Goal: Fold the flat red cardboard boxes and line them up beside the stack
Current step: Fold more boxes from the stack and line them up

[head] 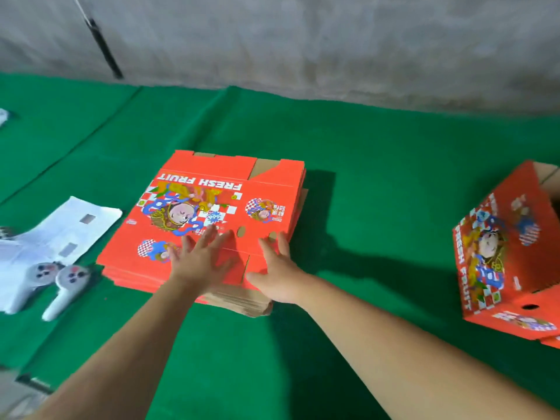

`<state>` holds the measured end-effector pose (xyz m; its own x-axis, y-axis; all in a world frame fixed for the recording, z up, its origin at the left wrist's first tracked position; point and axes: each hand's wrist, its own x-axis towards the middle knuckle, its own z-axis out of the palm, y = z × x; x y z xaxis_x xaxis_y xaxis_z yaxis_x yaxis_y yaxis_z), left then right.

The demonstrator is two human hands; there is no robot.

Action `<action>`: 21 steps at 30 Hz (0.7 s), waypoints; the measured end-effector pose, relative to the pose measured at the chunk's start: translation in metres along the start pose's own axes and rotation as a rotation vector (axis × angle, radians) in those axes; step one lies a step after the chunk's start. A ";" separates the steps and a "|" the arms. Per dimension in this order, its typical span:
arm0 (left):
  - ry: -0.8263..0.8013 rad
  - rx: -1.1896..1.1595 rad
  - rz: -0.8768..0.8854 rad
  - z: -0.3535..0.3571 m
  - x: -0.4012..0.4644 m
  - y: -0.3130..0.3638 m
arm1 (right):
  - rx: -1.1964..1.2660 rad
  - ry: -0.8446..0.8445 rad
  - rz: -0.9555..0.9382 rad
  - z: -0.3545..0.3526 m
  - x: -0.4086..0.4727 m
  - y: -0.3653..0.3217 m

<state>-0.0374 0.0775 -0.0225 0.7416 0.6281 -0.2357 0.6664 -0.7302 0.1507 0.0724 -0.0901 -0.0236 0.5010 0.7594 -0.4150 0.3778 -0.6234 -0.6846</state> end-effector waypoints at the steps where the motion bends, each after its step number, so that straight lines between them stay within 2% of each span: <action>1: -0.041 0.025 -0.008 0.012 -0.005 -0.003 | 0.056 0.028 0.024 0.006 0.001 -0.001; 4: -0.013 -0.009 0.023 0.032 -0.022 0.018 | 0.223 0.237 0.071 0.021 -0.008 0.002; 8: -0.036 -0.080 0.109 0.047 -0.060 0.062 | 0.667 0.560 0.204 -0.005 -0.033 0.032; 11: -0.033 -0.145 0.303 0.054 -0.093 0.086 | 0.836 0.526 0.385 -0.041 -0.059 0.074; 13: 0.095 -0.298 0.337 0.049 -0.099 0.081 | 0.993 0.491 0.392 -0.059 -0.084 0.102; 15: 0.267 -0.415 0.177 0.039 -0.090 0.061 | 1.107 0.476 0.332 -0.072 -0.110 0.126; 17: 0.346 -0.515 -0.106 0.026 -0.071 0.035 | 1.150 0.457 0.269 -0.081 -0.137 0.147; 19: 0.235 -0.556 -0.293 0.017 -0.053 0.015 | 1.191 0.438 0.204 -0.086 -0.158 0.166; 21: 0.109 -0.620 -0.259 0.017 -0.045 0.003 | 1.223 0.423 0.159 -0.087 -0.170 0.178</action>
<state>-0.0700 0.0420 -0.0275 0.5339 0.8092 -0.2454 0.7208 -0.2838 0.6323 0.1227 -0.3467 -0.0227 0.7636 0.4369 -0.4755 -0.5453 0.0417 -0.8372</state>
